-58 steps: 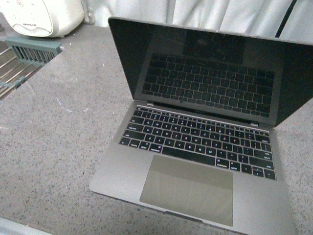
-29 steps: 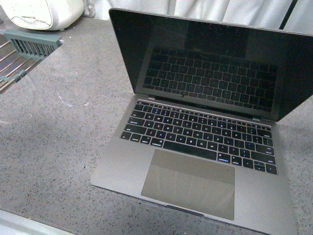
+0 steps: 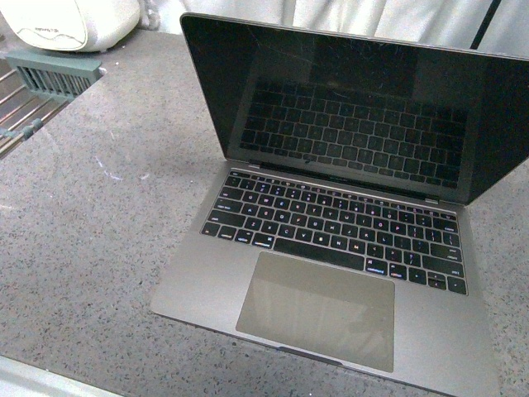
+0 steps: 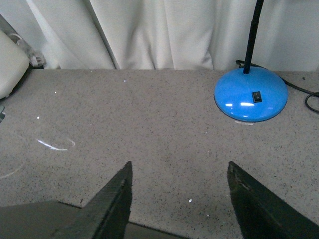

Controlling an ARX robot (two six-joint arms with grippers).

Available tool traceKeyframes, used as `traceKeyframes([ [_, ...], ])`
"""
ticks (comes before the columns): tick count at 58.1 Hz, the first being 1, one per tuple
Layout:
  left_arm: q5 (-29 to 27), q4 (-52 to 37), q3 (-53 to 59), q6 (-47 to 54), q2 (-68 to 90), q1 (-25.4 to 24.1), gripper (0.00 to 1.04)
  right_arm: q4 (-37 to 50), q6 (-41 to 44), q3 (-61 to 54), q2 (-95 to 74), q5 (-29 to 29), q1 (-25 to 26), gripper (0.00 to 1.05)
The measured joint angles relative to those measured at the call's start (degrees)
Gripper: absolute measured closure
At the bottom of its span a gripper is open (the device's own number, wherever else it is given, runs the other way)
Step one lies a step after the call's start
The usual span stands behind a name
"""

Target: Close laptop

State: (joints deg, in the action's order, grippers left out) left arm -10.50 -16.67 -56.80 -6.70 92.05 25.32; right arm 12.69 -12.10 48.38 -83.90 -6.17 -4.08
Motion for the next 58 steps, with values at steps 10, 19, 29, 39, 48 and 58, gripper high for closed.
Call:
traceKeyframes([
  [10, 1.51, 0.72, -0.87, -0.46, 0.83, 0.28, 0.79, 0.37, 0.00, 0.00, -0.13, -0.44, -0.02, 0.86],
  [19, 1.68, 0.72, -0.98, -0.33, 0.94, 0.28, 1.01, 0.72, -0.11, 0.00, -0.13, -0.70, -0.02, 1.03],
  [29, 2.12, 1.33, -1.53, -0.28, 1.07, 0.39, 1.01, 0.63, -0.77, 0.00, -0.44, -1.22, 0.20, 1.04],
  [39, 6.73, 12.22, -0.63, -3.39, 1.57, 0.63, 1.01, -2.40, -9.60, -4.68, -0.61, -6.58, 0.17, 1.04],
  [48, 9.07, 11.93, 5.57, -6.10, 1.68, -0.13, 1.01, -1.42, -17.07, -12.31, -4.48, -8.00, -1.92, 1.04],
  [58, 9.55, 9.70, 12.24, -8.41, 1.66, -0.52, 1.01, 1.44, -23.19, -18.10, -6.91, -9.20, -4.24, 1.04],
])
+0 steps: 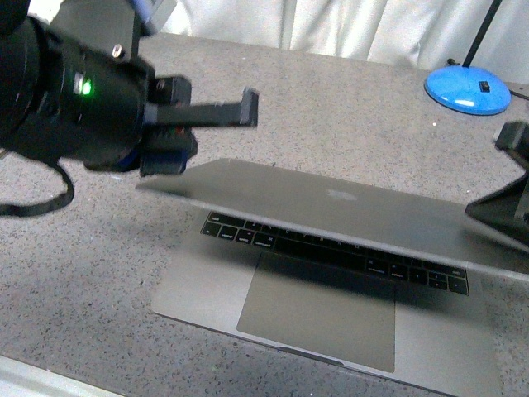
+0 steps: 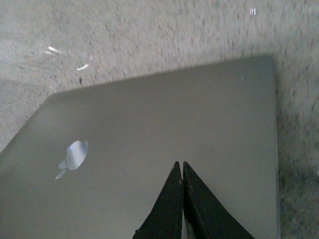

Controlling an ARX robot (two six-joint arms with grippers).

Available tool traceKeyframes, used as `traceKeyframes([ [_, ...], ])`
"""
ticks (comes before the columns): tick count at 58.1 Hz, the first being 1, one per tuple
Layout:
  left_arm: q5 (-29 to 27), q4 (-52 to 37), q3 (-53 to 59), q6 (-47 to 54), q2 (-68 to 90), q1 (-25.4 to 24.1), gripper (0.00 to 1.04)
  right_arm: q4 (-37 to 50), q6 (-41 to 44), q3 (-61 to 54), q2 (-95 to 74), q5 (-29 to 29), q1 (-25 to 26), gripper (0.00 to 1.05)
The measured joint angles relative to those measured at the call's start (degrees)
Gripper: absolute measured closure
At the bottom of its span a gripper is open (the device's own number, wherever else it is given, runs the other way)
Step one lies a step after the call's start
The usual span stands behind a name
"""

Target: Close laptop

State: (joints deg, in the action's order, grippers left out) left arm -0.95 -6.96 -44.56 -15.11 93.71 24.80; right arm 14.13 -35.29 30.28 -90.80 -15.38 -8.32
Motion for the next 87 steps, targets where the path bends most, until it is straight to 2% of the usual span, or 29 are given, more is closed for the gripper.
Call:
traceKeyframes([
  [12, 0.17, -2.54, 6.78, -3.32, -0.09, -0.39, 1.01, 2.08, -7.30, -5.29, -1.79, -1.46, -3.06, 1.04],
  [21, -0.48, -5.57, 9.75, -3.96, -0.28, -0.48, 1.01, 2.34, -9.18, -7.30, -2.69, 0.13, -4.15, 1.04],
  [26, -0.26, -8.57, 10.84, -5.14, -1.29, -1.18, 1.01, 3.23, -7.89, -7.72, -1.07, 4.04, -4.28, 1.04],
  [33, -0.42, -15.78, 12.81, -6.21, -5.55, -3.23, 1.01, 7.13, -1.73, -8.52, 4.87, 13.64, -4.59, 1.04],
  [38, -2.32, -19.65, 13.84, -6.23, -10.27, -5.70, 1.01, 10.99, 5.01, -9.38, 10.82, 21.22, -4.70, 1.04],
  [42, -2.47, -20.59, 15.93, -6.49, -16.15, -9.40, 1.01, 17.16, 14.56, -12.50, 19.12, 29.14, -5.25, 1.04],
  [49, -3.23, -18.80, 20.57, -6.32, -24.55, -13.64, 1.01, 19.45, 23.80, -16.98, 27.26, 35.04, -6.51, 1.04],
  [52, -5.01, -18.25, 22.86, -5.55, -29.18, -14.53, 1.01, 18.03, 26.14, -18.86, 31.23, 37.13, -7.52, 1.04],
  [61, -5.44, -9.90, 26.99, -5.77, -43.30, -16.15, 1.01, 10.99, 28.72, -22.27, 43.63, 43.15, -10.45, 1.03],
  [65, -4.81, -6.14, 28.74, -5.62, -49.33, -16.81, 0.99, 7.32, 29.79, -24.17, 50.45, 45.33, -12.74, 0.92],
  [66, -5.11, -5.29, 29.33, -5.20, -50.90, -16.96, 0.96, 6.88, 30.01, -24.46, 51.47, 45.46, -13.14, 0.90],
  [68, -5.64, -8.28, 31.19, -2.73, -52.39, -17.18, 1.00, 5.92, 30.40, -25.16, 54.12, 45.55, -14.01, 0.85],
  [71, -5.62, -16.17, 34.53, 2.60, -54.34, -17.75, 1.01, 5.64, 30.93, -25.66, 56.65, 45.40, -14.78, 0.76],
  [74, -5.27, -20.98, 36.50, 7.08, -55.71, -18.34, 1.01, 11.52, 32.35, -27.34, 57.29, 40.39, -13.84, 0.81],
  [77, -4.74, -21.90, 37.35, 9.86, -57.11, -18.88, 1.01, 15.72, 33.33, -29.16, 58.86, 35.78, -11.98, 0.90],
  [81, -0.98, -21.35, 38.53, 12.04, -59.12, -21.31, 1.01, 14.36, 34.18, -30.01, 61.20, 32.41, -9.42, 1.03],
  [87, 0.48, -19.93, 39.85, 13.55, -61.70, -24.37, 1.01, 10.80, 34.84, -30.01, 65.33, 29.22, -6.19, 1.04],
])
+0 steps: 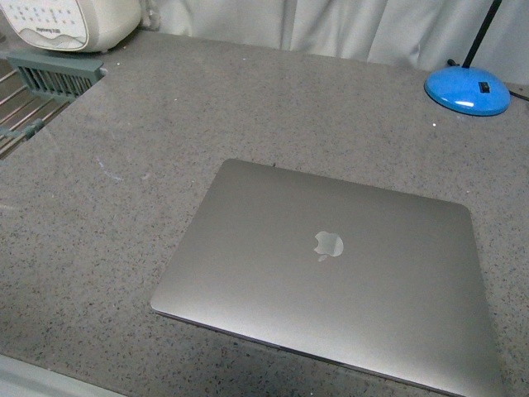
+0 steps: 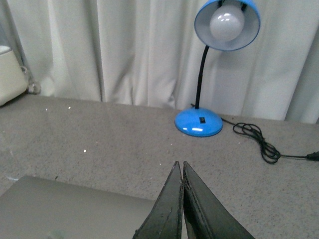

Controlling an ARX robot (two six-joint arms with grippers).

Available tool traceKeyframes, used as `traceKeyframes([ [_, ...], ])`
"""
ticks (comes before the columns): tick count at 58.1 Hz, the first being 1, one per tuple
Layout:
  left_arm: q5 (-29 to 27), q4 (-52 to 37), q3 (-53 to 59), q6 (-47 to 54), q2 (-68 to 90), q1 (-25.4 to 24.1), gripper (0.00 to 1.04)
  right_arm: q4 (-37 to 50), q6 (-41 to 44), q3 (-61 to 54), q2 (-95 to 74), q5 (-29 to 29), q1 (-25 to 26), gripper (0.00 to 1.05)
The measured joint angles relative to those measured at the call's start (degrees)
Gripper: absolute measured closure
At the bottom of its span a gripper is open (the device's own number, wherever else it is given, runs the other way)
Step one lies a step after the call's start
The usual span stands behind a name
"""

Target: Close laptop

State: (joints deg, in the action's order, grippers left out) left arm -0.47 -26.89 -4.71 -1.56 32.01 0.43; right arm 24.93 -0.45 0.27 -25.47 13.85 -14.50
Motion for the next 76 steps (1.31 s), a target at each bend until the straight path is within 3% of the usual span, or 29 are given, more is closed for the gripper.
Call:
traceKeyframes([
  [17, 0.46, 5.05, 2.32, 0.96, -7.52, -0.33, 1.01, -8.44, 0.20, 0.00, 9.05, -6.43, 6.67, 1.04],
  [23, 0.46, 4.90, 3.63, 1.09, -9.40, -0.33, 1.01, -10.91, 0.24, 0.00, 11.63, -13.22, 12.15, 1.04],
  [29, 0.46, 6.08, 3.67, 1.14, -11.15, -0.33, 1.01, -12.50, 0.22, 0.00, 13.31, -13.49, 14.25, 1.04],
  [36, 0.48, 9.51, 3.67, 1.16, -14.88, -0.33, 1.01, -14.69, 0.22, 0.00, 15.45, -13.77, 14.38, 1.04],
  [43, 0.46, 12.04, 3.67, 1.16, -17.42, -0.33, 1.01, -24.55, 0.22, 0.04, 23.50, -13.77, 14.40, 1.04],
  [63, 0.48, 17.05, 3.65, 1.16, -22.34, -0.33, 1.01, -24.96, 0.22, 0.04, 25.05, -13.84, 14.43, 1.04],
  [68, 0.48, 25.64, 3.65, 1.16, -29.11, -0.33, 1.01, -24.96, 0.22, 0.04, 25.22, -13.86, 14.43, 1.04],
  [76, 0.48, 26.73, 3.65, 1.16, -31.67, -0.33, 1.01, -24.96, 0.22, 0.04, 25.22, -13.84, 14.43, 1.04],
])
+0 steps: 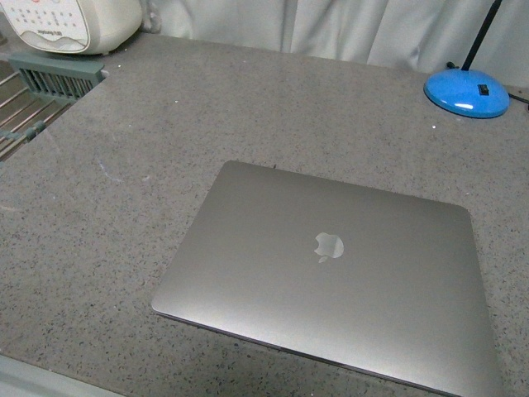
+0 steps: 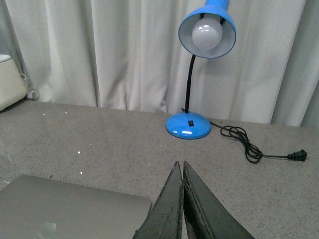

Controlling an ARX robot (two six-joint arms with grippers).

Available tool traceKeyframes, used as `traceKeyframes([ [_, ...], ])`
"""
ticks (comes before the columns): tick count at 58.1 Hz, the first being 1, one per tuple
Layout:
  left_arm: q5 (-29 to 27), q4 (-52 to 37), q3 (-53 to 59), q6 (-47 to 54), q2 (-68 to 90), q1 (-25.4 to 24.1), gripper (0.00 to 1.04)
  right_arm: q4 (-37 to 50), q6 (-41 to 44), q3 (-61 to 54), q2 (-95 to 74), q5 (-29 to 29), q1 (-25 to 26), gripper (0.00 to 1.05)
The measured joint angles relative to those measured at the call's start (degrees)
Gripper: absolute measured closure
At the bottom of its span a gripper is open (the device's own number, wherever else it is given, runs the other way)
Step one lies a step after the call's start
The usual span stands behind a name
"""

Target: Close laptop

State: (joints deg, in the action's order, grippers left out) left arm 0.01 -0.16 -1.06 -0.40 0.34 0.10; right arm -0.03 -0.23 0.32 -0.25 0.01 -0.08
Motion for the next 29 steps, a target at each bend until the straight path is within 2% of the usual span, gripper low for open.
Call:
traceKeyframes([
  [6, 0.00, 0.04, 0.00, -0.02, -0.02, 0.00, 1.01, -0.04, 0.07, 0.00, -0.11, 0.04, 0.00, 1.03],
  [9, 0.00, 0.04, 0.00, -0.02, -0.02, 0.00, 0.93, -0.04, 0.09, 0.00, -0.09, 0.02, 0.00, 0.97],
  [17, 0.00, 0.04, 0.00, -0.02, -0.07, 0.00, 0.62, -0.04, 0.09, 0.00, 0.00, 0.04, 0.00, 0.67],
  [29, 0.00, 0.04, 0.00, -0.02, -0.07, 0.00, 0.27, -0.04, 0.09, 0.00, 0.00, 0.04, 0.00, 0.32],
])
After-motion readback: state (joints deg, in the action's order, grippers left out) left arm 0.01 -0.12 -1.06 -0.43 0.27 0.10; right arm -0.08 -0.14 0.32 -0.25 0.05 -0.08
